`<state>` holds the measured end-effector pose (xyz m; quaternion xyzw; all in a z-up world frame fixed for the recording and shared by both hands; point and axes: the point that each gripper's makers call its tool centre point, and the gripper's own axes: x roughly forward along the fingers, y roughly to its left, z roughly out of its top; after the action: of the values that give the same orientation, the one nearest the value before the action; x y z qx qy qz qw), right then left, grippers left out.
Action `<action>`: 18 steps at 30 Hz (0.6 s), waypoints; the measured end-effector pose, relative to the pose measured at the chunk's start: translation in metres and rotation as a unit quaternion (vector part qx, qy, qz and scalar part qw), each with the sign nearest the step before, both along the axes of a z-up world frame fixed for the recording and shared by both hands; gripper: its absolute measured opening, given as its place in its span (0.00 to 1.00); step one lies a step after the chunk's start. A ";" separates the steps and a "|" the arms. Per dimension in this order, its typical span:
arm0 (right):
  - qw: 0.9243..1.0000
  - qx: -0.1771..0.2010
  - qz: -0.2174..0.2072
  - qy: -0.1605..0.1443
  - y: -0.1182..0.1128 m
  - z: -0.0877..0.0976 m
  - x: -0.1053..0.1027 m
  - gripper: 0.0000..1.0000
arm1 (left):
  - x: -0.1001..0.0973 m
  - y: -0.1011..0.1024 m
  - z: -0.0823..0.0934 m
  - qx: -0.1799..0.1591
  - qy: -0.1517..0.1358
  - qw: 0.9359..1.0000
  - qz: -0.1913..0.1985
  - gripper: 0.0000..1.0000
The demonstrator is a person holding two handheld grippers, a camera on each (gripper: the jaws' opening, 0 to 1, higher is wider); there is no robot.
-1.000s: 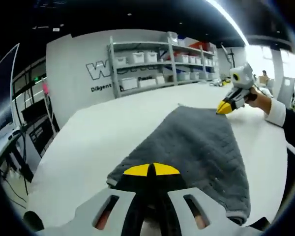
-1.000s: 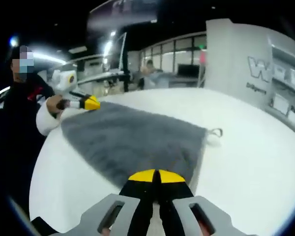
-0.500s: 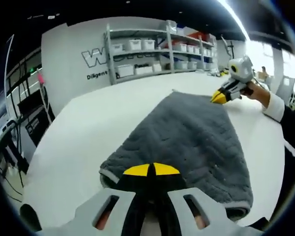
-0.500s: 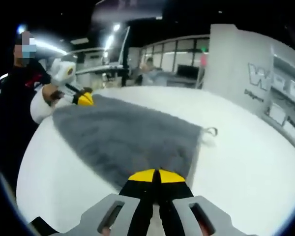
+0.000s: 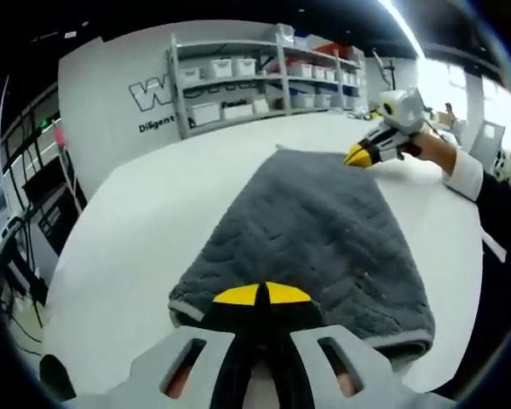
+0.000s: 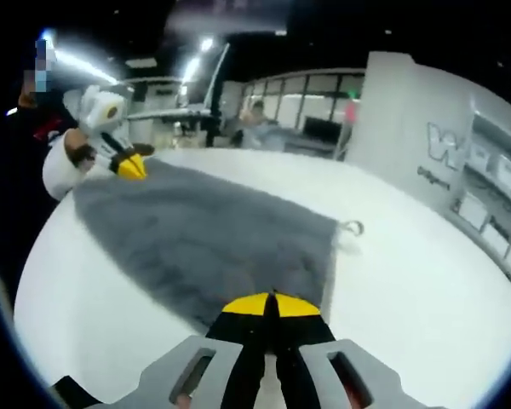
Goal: Open the folded towel by lifting each exposed corner and separating the folded layers until the towel lies flat within the target outline without major curled edges
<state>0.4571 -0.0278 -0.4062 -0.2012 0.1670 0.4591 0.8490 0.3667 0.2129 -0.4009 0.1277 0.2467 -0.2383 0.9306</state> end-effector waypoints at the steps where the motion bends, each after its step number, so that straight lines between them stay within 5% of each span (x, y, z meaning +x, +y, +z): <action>1: 1.000 0.001 -0.002 0.000 0.000 0.000 0.001 0.00 | -0.001 0.000 0.000 0.001 0.002 1.000 -0.001 0.01; 18: 0.999 0.008 -0.036 -0.020 0.007 0.000 0.020 0.00 | -0.013 -0.007 -0.001 0.007 0.018 1.000 -0.025 0.01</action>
<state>0.4774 -0.0204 -0.4061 -0.1972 0.1532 0.4256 0.8697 0.3538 0.2062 -0.4020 0.1356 0.2621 -0.2618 0.9189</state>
